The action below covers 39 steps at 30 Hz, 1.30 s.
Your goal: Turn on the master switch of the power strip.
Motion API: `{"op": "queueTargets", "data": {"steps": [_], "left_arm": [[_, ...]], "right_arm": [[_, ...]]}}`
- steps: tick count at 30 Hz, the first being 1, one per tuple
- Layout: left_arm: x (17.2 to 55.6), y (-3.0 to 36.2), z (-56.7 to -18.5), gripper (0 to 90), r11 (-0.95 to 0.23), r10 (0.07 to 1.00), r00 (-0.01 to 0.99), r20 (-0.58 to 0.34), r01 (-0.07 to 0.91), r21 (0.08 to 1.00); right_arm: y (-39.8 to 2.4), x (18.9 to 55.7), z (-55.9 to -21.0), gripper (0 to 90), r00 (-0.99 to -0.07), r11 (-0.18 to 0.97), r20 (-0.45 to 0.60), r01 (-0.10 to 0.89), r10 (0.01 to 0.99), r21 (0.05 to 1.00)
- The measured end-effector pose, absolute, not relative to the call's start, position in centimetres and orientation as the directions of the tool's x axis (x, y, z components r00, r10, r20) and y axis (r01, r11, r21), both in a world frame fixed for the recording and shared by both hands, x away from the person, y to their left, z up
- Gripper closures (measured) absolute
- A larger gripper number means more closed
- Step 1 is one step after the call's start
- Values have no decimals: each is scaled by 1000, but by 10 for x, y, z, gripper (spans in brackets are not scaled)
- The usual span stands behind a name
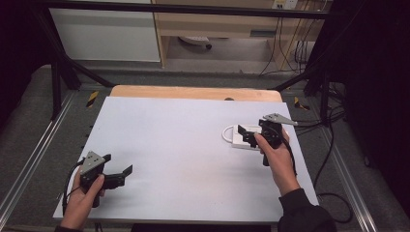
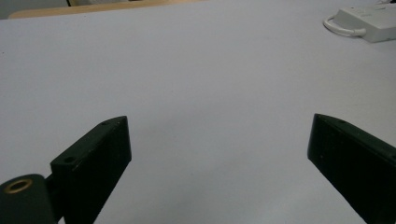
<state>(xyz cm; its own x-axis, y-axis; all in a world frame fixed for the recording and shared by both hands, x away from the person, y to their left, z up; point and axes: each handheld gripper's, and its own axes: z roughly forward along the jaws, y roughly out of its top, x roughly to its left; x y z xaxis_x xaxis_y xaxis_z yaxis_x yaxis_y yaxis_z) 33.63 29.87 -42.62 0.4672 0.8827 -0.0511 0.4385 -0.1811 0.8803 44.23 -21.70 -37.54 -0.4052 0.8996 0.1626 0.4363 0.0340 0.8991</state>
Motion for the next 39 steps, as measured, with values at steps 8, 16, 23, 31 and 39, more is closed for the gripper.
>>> {"op": "queueTargets", "data": {"steps": [8, 16, 23, 31, 39], "left_arm": [[336, 299, -426, 61, -179, 884, 465, -52, 439, 880], [336, 299, -426, 61, -179, 885, 463, -52, 440, 880], [336, 299, -426, 61, -178, 884, 464, -53, 441, 880], [336, 299, -426, 61, -180, 884, 464, -51, 440, 880], [336, 298, -426, 61, -180, 885, 464, -51, 440, 880]], "right_arm": [[-222, 428, -371, 79, -438, 59, 140, 409, 888, 910], [-227, 414, -370, 75, -460, 77, 125, 395, 879, 915], [-234, 402, -372, 71, -465, 85, 117, 391, 878, 917], [-245, 386, -380, 65, -467, 93, 111, 392, 877, 915], [-256, 372, -393, 63, -457, 90, 115, 403, 882, 911]]}}
